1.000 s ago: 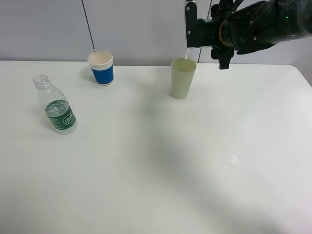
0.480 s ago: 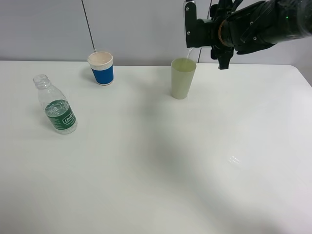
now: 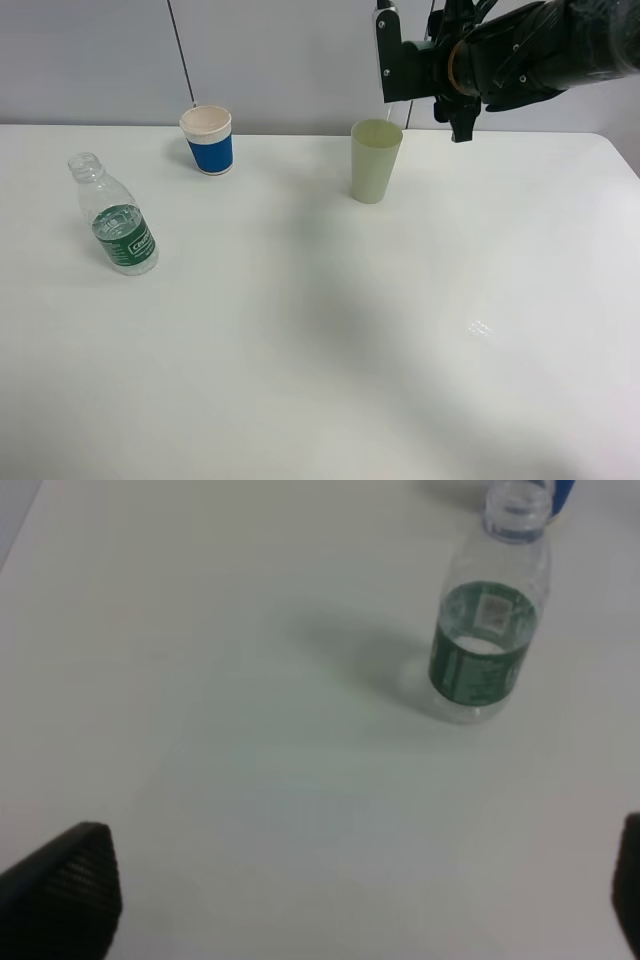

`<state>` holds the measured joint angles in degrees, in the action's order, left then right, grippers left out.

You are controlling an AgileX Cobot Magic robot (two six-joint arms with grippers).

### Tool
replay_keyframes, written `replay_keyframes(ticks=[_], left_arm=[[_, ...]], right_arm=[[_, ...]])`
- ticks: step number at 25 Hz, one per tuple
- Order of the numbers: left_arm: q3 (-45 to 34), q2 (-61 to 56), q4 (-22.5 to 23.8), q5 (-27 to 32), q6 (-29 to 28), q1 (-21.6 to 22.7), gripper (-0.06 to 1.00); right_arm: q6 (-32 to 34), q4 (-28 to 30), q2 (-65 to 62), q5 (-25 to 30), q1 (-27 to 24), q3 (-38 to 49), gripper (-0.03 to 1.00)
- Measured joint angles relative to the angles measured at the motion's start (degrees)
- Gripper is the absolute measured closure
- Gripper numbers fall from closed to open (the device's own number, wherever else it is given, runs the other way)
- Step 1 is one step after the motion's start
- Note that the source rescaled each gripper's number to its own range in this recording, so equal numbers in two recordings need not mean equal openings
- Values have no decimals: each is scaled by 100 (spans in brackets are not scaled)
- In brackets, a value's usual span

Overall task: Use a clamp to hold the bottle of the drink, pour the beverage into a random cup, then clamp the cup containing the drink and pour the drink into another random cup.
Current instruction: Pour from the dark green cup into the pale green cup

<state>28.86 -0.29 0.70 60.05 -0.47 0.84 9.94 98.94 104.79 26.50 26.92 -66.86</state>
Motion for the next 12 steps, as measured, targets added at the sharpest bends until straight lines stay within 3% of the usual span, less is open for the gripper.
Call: replay_keyframes(ticks=[12], left_arm=[[0, 0, 0, 0, 0, 0, -6]], right_arm=[[-823, 0, 0, -166, 17, -8, 95]])
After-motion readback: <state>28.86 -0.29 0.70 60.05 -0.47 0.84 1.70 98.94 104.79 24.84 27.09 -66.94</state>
